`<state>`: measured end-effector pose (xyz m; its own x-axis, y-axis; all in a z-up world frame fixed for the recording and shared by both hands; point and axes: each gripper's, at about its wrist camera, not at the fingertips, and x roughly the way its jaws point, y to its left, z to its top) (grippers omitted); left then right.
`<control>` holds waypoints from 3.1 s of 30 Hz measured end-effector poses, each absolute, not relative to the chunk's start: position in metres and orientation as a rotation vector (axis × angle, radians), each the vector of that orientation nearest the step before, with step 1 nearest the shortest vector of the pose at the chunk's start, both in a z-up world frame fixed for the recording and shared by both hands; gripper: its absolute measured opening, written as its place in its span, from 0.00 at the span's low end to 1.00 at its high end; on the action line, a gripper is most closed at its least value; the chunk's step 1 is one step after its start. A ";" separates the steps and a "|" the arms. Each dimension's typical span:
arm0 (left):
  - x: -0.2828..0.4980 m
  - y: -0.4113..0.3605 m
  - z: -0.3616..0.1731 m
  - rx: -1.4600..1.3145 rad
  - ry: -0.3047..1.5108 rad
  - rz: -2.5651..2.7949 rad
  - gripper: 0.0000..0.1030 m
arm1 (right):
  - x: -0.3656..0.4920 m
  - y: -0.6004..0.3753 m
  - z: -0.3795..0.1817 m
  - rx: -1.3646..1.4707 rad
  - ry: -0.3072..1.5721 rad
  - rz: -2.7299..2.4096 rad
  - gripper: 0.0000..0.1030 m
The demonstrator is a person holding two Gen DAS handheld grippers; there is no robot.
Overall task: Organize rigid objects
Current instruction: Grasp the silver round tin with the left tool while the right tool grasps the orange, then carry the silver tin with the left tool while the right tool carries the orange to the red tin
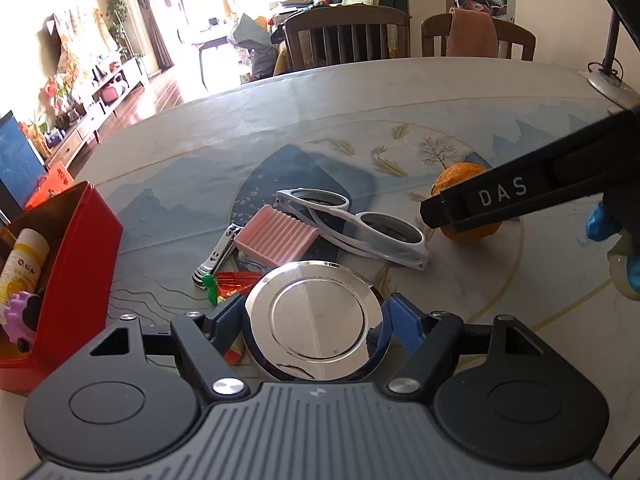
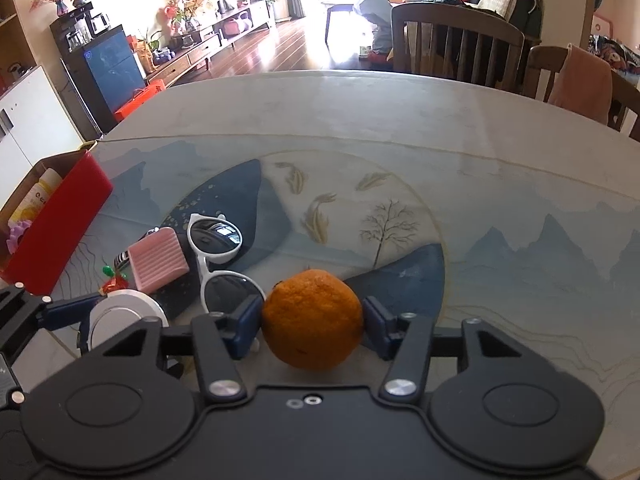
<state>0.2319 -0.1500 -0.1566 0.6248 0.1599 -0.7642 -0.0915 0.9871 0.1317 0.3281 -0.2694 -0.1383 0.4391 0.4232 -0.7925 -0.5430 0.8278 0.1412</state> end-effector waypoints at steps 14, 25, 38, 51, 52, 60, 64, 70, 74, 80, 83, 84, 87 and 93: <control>0.216 -0.140 -0.139 0.011 0.868 0.137 0.75 | 0.300 -0.274 -0.110 -0.124 0.912 0.602 0.53; 0.188 -0.118 -0.100 -0.071 0.822 0.150 0.75 | 0.265 -0.260 -0.075 -0.131 0.888 0.621 0.53; 0.153 -0.055 -0.064 -0.151 0.778 0.196 0.75 | 0.227 -0.215 -0.044 -0.117 0.837 0.675 0.53; 0.148 0.032 -0.032 -0.144 0.706 0.211 0.75 | 0.202 -0.147 -0.029 -0.121 0.793 0.693 0.53; 0.150 0.039 -0.031 -0.144 0.704 0.210 0.75 | 0.201 -0.142 -0.029 -0.122 0.791 0.694 0.53; 0.164 0.094 -0.034 -0.153 0.726 0.184 0.75 | 0.190 -0.093 -0.033 -0.148 0.787 0.703 0.53; 0.172 0.116 -0.039 -0.163 0.749 0.165 0.75 | 0.187 -0.070 -0.038 -0.169 0.786 0.709 0.53; 0.187 0.139 -0.051 -0.154 0.776 0.155 0.75 | 0.187 -0.039 -0.049 -0.217 0.790 0.718 0.53; 0.200 0.145 -0.058 -0.141 0.788 0.135 0.75 | 0.194 -0.021 -0.058 -0.243 0.794 0.722 0.53; 0.224 0.154 -0.072 -0.129 0.819 0.109 0.75 | 0.213 0.002 -0.073 -0.298 0.789 0.722 0.53; 0.236 0.157 -0.081 -0.141 0.849 0.088 0.75 | 0.220 0.013 -0.081 -0.322 0.796 0.735 0.53; 0.240 0.157 -0.084 -0.143 0.858 0.080 0.75 | 0.222 0.017 -0.084 -0.335 0.799 0.738 0.53; 0.253 0.158 -0.091 -0.140 0.883 0.063 0.75 | 0.227 0.030 -0.091 -0.386 0.790 0.740 0.53; 0.267 0.157 -0.103 -0.126 0.908 0.054 0.75 | 0.234 0.045 -0.103 -0.440 0.785 0.735 0.53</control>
